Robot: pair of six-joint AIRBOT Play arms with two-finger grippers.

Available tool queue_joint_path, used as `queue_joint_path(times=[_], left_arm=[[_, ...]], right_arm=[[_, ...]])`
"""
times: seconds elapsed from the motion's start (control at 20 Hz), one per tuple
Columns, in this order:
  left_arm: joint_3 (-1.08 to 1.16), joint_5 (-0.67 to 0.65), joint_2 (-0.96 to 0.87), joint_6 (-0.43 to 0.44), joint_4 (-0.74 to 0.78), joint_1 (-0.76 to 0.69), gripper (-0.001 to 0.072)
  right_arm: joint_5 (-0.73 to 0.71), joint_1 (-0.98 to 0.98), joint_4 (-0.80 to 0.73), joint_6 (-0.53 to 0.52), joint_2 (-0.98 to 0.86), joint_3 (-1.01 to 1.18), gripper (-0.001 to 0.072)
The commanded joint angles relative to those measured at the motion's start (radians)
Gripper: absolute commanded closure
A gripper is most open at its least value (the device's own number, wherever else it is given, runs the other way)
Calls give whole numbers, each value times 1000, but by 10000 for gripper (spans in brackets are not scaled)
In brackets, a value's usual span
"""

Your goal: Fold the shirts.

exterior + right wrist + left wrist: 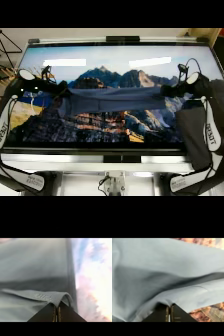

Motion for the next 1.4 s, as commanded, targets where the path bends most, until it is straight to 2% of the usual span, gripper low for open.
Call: queue_joint_path(times=[0.0, 0.05, 0.1, 0.2, 0.35, 0.45, 0.6, 0.65, 0.75, 0.8, 0.85, 0.9, 0.95, 1.1, 1.2, 1.35], left_arm=[[42, -39, -104, -21, -2, 0, 380], [42, -45, -105, -19, -2, 1, 210], [48, -53, -104, -17, -2, 3, 194], [86, -103, -104, -16, -2, 6, 194], [161, -198, -98, -6, -6, -7, 195], [188, -209, -79, -5, -10, -38, 195], [193, -178, -56, -5, -10, -115, 197], [193, -162, -57, -5, -10, -145, 199], [193, -100, -63, -6, -10, -208, 207], [193, -63, -65, -6, -10, -241, 232], [193, -30, -68, -10, -10, -270, 352], [192, 6, -71, -10, -10, -303, 542], [192, 40, -75, -13, -10, -334, 662], [192, 123, -121, -77, -26, -438, 675], [192, 151, -175, -76, -104, -507, 675], [192, 260, -227, -26, -217, -600, 675]], right_arm=[[-31, 24, -47, 45, -59, 29, 291], [-32, 24, -53, 30, -56, 29, 144], [-32, 24, -74, 28, -54, 29, 132], [-33, 13, -76, 37, -57, 28, 131], [-26, -17, 74, 35, -88, 28, 132], [-6, -20, 163, 25, -116, 28, 132], [77, -4, 200, 12, -145, 29, 144], [112, 3, 198, 9, -150, 28, 254], [127, 1, 207, -42, -148, 34, 636], [127, 1, 224, -80, -137, 43, 646], [128, -1, 239, -111, -115, 54, 646], [127, -1, 244, -123, -79, 66, 646], [129, -1, 243, -122, -36, 80, 646], [232, -1, 251, -122, 110, 97, 646], [376, 0, 267, -102, 212, 97, 646], [579, 0, 268, -40, 354, 97, 646]])
